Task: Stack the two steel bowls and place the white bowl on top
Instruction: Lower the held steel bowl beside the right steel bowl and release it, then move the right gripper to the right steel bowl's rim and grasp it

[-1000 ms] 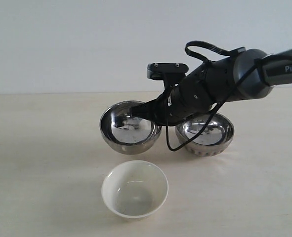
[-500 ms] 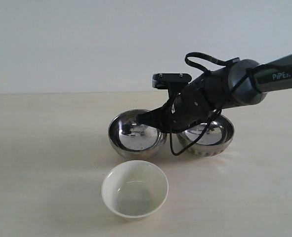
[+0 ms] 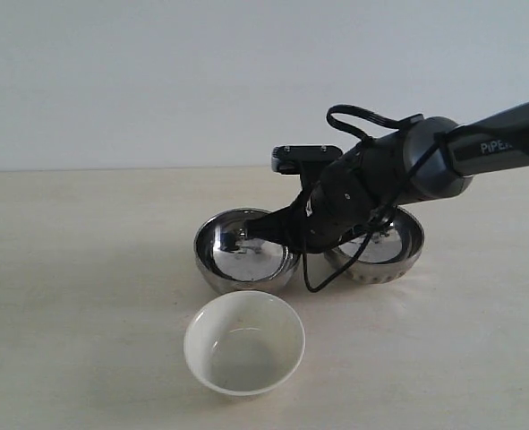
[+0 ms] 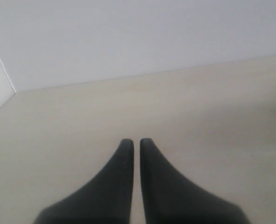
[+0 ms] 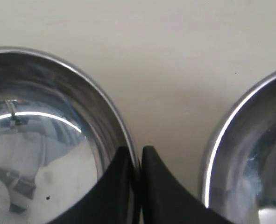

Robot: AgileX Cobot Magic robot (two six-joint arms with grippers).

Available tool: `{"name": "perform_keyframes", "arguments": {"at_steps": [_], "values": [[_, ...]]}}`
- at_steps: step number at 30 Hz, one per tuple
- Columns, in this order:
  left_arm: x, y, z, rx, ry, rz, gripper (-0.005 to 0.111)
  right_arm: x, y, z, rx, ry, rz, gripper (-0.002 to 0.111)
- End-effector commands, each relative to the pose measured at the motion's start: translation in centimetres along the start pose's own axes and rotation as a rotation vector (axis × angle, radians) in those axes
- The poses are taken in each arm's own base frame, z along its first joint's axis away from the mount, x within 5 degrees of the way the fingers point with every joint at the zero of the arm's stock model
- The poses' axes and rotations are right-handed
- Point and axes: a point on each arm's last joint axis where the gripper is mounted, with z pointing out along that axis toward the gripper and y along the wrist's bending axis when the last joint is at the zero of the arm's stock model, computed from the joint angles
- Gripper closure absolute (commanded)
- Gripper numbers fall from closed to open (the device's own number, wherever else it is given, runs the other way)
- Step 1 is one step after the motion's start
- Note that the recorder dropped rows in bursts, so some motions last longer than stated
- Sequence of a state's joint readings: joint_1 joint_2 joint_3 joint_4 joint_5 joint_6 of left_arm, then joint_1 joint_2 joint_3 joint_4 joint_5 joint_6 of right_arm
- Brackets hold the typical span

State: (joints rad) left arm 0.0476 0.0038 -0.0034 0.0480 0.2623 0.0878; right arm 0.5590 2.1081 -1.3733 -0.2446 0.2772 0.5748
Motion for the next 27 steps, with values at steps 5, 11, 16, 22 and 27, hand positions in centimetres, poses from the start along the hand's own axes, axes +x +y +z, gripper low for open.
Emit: {"name": "perform_keyframes", "arguments": {"at_steps": [5, 11, 16, 22, 27], "values": [[0.0, 0.0, 0.0, 0.001, -0.006, -0.016, 0.103, -0.7, 0.5, -1.5, -0.002, -0.01, -0.029, 0.071], [0.0, 0.0, 0.0, 0.001, -0.006, -0.016, 0.103, -2.1, 0.6, -4.4, 0.009, -0.049, -0.053, 0.072], [0.0, 0.0, 0.0, 0.001, -0.006, -0.016, 0.103, -3.9, -1.2, -7.9, 0.065, -0.078, -0.043, 0.072], [0.0, 0.0, 0.0, 0.001, -0.006, -0.016, 0.103, -5.6, -8.0, -12.8, 0.216, -0.038, 0.095, 0.072], [0.0, 0.0, 0.0, 0.001, -0.006, -0.016, 0.103, -4.9, -12.1, -11.3, 0.257, 0.049, 0.153, 0.072]]}}
